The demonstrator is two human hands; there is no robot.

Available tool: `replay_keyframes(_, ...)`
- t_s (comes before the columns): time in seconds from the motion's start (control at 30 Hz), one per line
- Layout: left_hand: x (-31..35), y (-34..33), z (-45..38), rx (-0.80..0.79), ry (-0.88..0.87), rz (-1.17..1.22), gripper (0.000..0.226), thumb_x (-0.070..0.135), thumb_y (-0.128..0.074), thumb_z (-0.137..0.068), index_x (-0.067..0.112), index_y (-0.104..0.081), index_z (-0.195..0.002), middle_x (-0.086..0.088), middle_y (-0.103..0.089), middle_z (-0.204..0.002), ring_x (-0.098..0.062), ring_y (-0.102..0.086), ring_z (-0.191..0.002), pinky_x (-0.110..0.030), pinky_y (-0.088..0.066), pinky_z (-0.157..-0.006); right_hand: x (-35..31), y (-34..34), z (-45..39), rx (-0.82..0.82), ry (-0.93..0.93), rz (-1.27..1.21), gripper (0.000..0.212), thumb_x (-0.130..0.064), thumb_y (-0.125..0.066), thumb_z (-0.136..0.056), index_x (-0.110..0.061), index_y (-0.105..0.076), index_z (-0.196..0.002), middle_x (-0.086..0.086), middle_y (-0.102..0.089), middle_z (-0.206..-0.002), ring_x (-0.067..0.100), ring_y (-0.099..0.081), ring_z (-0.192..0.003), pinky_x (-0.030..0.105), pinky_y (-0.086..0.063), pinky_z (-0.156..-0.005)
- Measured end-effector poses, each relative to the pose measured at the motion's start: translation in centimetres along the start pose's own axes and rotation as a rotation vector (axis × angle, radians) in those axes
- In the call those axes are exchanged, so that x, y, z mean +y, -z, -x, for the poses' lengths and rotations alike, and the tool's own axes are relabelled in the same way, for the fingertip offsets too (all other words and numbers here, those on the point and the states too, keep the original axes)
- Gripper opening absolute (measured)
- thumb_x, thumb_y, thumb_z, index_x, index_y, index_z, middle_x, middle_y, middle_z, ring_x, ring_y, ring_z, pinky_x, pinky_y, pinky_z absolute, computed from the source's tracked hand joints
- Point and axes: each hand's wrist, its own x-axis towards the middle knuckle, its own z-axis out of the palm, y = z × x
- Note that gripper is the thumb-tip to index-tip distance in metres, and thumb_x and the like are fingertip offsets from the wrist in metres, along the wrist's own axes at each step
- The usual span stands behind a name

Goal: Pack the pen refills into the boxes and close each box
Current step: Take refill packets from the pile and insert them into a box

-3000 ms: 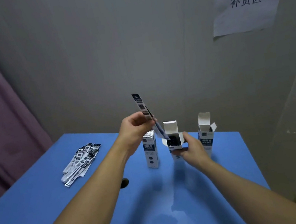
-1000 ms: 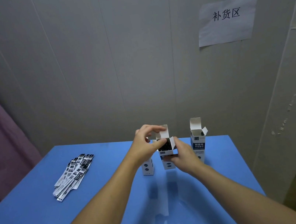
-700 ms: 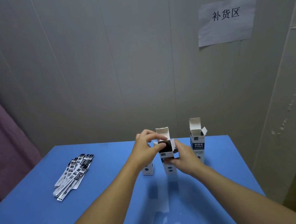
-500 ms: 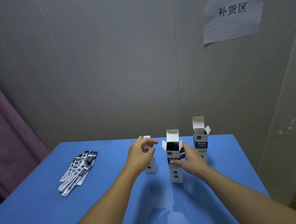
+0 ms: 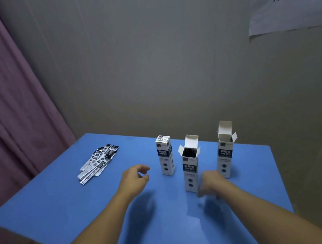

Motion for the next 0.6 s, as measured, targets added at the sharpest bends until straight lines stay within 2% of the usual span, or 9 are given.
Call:
replay_keyframes(0.1, -1.2, 0.4, 0.4, 0.012, 0.020, -0.052, 0.025, 0.015, -0.065, -0.089, 0.024, -0.070, -0.111, 0.005, -0.066, -0.106, -0.015, -0.066, -0.082, -0.031, -0.055, -0.080, -0.2, -0.9, 0.5, -0.323, -0.012, 0.052, 0.038, -0.037, -0.077, -0.082, -0.004, -0.060, -0.090, 0.012, -0.068, -0.095, 0.029, -0.069, -0.086, 0.038, -0.059, -0.086)
replay_keyframes(0.17, -2.1, 1.1, 0.6, 0.026, 0.056, -0.080, 0.026, 0.019, -0.066, -0.088, 0.025, -0.069, -0.113, 0.007, -0.064, -0.106, -0.013, -0.064, -0.085, -0.027, -0.051, -0.080, -1.0, -1.2, 0.5, -0.401, 0.010, 0.010, 0.051, -0.040, -0.078, -0.081, 0.001, -0.063, -0.108, 0.015, -0.069, -0.107, 0.033, -0.071, -0.093, 0.046, -0.059, -0.086)
replay_keyframes(0.27, -4.0, 3.0, 1.2, 0.032, 0.094, -0.139, 0.026, 0.025, -0.067, -0.088, 0.028, -0.067, -0.114, 0.008, -0.062, -0.108, -0.013, -0.060, -0.091, -0.027, -0.048, -0.083, -3.8, -1.0, 0.5, -0.300, 0.101, -0.013, 0.050, -0.036, -0.074, -0.084, -0.001, -0.058, -0.117, 0.018, -0.064, -0.114, 0.035, -0.070, -0.099, 0.048, -0.061, -0.080)
replay_keyframes(0.4, -7.1, 7.0, 2.6, 0.049, 0.140, -0.199, 0.027, 0.030, -0.065, -0.089, 0.031, -0.065, -0.116, 0.010, -0.061, -0.109, -0.012, -0.060, -0.092, -0.030, -0.051, -0.085, -8.6, -0.8, 0.6, -0.120, 0.210, 0.026, 0.044, -0.032, -0.067, -0.089, -0.009, -0.055, -0.124, 0.006, -0.053, -0.114, 0.024, -0.062, -0.095, 0.035, -0.060, -0.079)
replay_keyframes(0.5, -9.8, 10.3, 4.1, 0.073, 0.203, -0.214, 0.032, 0.034, -0.066, -0.086, 0.031, -0.065, -0.117, 0.010, -0.061, -0.109, -0.013, -0.060, -0.094, -0.032, -0.051, -0.087, -12.9, -1.0, 0.4, -0.046, 0.296, 0.094, 0.039, -0.028, -0.060, -0.090, -0.013, -0.050, -0.124, 0.006, -0.051, -0.112, 0.022, -0.056, -0.091, 0.033, -0.054, -0.072)
replay_keyframes(0.6, -12.6, 13.5, 5.8, 0.082, 0.231, -0.253, 0.035, 0.035, -0.064, -0.085, 0.030, -0.064, -0.120, 0.009, -0.061, -0.110, -0.014, -0.060, -0.096, -0.033, -0.052, -0.089, -17.6, -1.9, 0.2, 0.007, 0.349, 0.141, 0.038, -0.025, -0.058, -0.089, -0.013, -0.049, -0.124, 0.009, -0.054, -0.120, 0.024, -0.056, -0.100, 0.034, -0.052, -0.080)
